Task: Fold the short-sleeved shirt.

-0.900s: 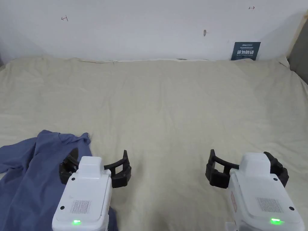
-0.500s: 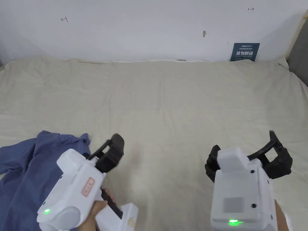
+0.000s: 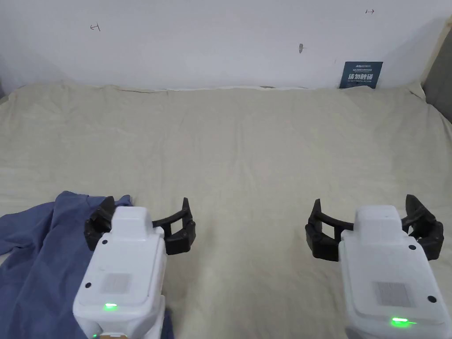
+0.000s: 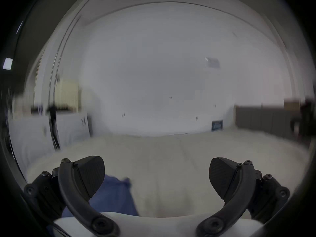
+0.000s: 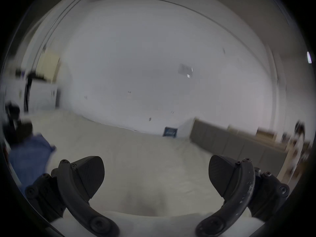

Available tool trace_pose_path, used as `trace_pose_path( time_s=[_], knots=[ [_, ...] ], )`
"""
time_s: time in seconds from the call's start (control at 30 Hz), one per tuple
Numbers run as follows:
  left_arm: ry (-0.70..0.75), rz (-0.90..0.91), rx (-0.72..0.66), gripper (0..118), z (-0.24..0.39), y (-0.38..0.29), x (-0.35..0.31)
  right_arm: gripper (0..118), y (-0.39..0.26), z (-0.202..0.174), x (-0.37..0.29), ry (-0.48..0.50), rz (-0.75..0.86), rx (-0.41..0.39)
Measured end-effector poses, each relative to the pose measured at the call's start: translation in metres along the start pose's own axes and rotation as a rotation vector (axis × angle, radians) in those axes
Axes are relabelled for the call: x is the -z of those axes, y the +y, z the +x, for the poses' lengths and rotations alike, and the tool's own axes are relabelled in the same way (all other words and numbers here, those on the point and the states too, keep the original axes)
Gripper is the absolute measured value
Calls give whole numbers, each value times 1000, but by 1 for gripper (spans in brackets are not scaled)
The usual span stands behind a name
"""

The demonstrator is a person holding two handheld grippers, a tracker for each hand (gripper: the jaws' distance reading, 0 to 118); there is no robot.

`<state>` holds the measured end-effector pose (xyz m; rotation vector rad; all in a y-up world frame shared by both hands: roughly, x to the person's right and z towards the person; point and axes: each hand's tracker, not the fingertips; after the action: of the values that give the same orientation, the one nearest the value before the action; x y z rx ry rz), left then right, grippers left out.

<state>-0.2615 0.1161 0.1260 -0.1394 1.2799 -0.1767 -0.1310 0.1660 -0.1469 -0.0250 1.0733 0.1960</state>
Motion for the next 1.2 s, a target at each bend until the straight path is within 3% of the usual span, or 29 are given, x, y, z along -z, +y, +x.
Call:
trace_pose_path(
  time_s=[0.07, 0.13, 0.4, 1.2],
  knots=[
    [-7, 1, 46, 118, 6, -3, -1, 118, -5, 4, 3, 22, -37, 77],
    [-11, -13, 21, 118, 4, -4, 2, 118, -10, 6, 6, 32, -63, 96],
    [-3, -52, -68, 118, -5, -6, 3, 118, -12, 2, 6, 38, -67, 54],
    [12, -27, -72, 118, -10, 0, 0, 118, -8, 0, 4, 50, -75, 42]
  ],
)
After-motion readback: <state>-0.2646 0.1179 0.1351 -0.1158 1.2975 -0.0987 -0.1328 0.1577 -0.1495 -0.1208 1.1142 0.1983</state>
